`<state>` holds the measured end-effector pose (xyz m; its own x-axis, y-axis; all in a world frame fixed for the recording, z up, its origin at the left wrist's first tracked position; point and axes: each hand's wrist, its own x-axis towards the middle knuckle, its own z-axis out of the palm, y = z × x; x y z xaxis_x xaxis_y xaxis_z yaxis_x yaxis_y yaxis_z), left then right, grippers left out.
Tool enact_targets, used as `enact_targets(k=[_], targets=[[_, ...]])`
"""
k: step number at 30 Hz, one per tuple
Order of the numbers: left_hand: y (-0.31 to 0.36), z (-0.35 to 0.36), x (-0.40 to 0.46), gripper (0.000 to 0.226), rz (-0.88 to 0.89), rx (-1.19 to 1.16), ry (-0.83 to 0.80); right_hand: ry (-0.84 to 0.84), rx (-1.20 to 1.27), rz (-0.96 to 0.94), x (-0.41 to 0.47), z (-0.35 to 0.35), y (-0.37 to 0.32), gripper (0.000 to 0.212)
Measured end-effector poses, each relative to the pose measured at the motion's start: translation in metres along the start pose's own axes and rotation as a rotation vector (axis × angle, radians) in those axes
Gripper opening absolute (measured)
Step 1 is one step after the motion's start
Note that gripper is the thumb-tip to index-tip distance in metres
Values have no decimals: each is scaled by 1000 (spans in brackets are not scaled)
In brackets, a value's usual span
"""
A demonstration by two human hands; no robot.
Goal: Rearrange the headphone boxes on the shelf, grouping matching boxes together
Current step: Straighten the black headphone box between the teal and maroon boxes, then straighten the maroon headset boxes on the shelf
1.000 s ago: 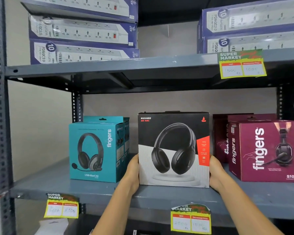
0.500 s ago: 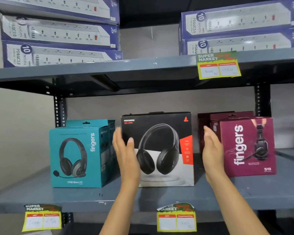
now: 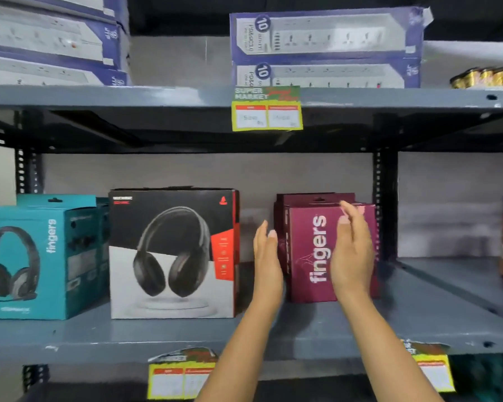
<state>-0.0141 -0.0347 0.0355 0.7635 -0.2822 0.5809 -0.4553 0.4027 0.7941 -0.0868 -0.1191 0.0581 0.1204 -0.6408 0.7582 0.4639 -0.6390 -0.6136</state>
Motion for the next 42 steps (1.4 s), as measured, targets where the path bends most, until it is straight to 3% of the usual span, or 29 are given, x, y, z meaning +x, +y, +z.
enact_targets(k=[2,4,7,10,12,16,23,31,42], targets=[[-23,14,16,55,-281,-85,33,142,-15,147,30,-18,37,36],[-46,26,30,63,-472,-150,36,178,34,398,60,-34,82,34],[-69,39,44,69,-586,-136,-58,32,22,771,82,-44,137,31],[-86,53,67,72,-596,-128,-40,-221,72,929,95,-43,170,41],[-96,48,84,71,-590,-145,-15,-376,132,927,99,-35,176,43],[-118,29,106,71,-580,-171,32,-485,157,913,99,-16,190,55],[-131,25,118,68,-581,-123,92,-463,193,828,101,-1,205,35],[-101,14,82,56,-600,-125,43,-416,160,863,85,-18,179,33],[-76,3,35,58,-593,-168,-17,-366,173,872,52,-49,137,30]])
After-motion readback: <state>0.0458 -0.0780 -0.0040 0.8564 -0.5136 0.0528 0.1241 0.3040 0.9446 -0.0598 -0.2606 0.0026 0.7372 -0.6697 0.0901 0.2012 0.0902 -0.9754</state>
